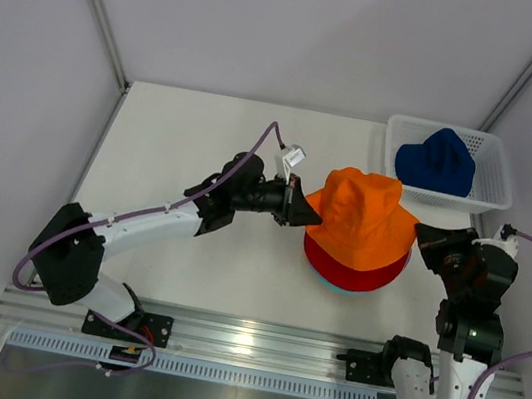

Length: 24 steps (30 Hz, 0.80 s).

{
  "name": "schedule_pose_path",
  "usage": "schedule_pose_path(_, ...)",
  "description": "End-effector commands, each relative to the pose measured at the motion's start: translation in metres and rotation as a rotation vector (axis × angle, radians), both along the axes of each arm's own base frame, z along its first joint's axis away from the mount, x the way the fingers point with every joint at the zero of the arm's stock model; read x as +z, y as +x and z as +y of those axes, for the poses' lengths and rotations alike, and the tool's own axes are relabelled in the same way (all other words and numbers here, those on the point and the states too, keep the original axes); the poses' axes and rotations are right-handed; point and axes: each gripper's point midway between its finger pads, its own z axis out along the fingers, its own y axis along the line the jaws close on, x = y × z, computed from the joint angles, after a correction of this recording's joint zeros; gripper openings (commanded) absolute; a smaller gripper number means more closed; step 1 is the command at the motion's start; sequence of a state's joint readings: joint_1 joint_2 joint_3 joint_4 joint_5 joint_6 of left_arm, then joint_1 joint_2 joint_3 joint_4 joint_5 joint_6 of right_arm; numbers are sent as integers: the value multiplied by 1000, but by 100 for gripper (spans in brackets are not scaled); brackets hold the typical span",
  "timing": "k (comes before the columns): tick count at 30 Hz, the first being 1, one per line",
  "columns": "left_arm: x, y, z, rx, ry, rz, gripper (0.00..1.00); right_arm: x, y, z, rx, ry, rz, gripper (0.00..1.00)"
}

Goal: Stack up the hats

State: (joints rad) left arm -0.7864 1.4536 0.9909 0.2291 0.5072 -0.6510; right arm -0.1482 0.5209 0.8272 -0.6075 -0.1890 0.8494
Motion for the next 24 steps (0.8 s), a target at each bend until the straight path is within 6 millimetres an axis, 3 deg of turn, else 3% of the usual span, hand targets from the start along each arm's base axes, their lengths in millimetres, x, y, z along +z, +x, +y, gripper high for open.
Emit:
schedule_pose_path(1,15,-15,-10,-62,-16,-70,4,14,-9,-17,-77,-87,-42,0)
schedule_pose_path(10,-32,-23,-2,-3,88,-35,4,-31,-39,-35,-188,-140,43,0)
schedule_pose_path(13,-59,-24,3,12,145,-4,4,-56,-43,-40,-219,-139,74,0)
schedule_pose_path(14,-72,-25,4,12,167,21,4,-73,-43,-41,-224,-138,116,0)
schedule_pose_path(24,-116,-35,1,-7,198,154,4,-120,-17,-38,-150,-152,291,0)
